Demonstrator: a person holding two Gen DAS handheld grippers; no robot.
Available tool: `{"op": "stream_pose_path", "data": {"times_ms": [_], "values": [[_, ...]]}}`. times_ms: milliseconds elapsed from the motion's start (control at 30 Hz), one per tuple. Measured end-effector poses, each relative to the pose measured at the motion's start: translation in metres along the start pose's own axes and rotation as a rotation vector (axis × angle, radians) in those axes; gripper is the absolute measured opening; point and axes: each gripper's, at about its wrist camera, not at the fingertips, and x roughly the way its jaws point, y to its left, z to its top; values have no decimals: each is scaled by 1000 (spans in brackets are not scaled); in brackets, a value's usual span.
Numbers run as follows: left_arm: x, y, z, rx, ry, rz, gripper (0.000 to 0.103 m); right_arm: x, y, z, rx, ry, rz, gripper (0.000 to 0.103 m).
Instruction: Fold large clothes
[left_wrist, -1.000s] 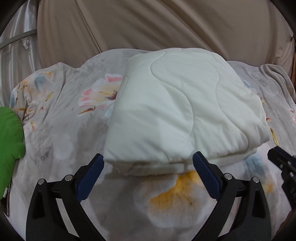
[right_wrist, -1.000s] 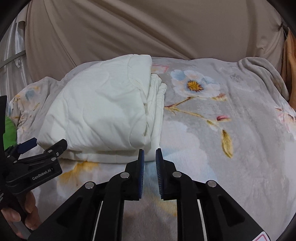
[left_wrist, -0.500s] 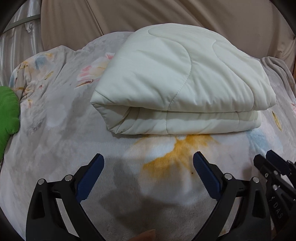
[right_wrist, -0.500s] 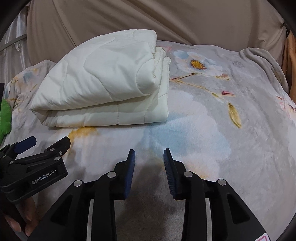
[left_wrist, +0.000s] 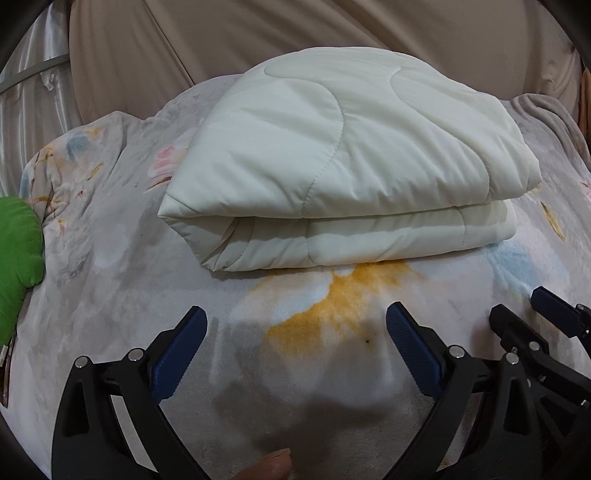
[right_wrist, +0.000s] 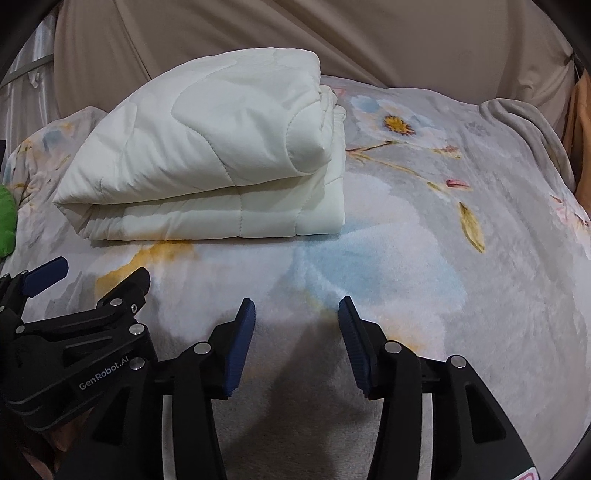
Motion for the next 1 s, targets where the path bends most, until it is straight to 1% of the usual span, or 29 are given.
{"op": "stream_pose_path", "data": {"times_ms": [500, 1000], "values": [[-4, -3, -2, 5, -6, 36, 95, -1, 1, -1, -15, -2, -12, 47], [-5, -4, -2, 8, -7, 44, 95, -1, 1, -2, -17, -2, -13, 47]]}}
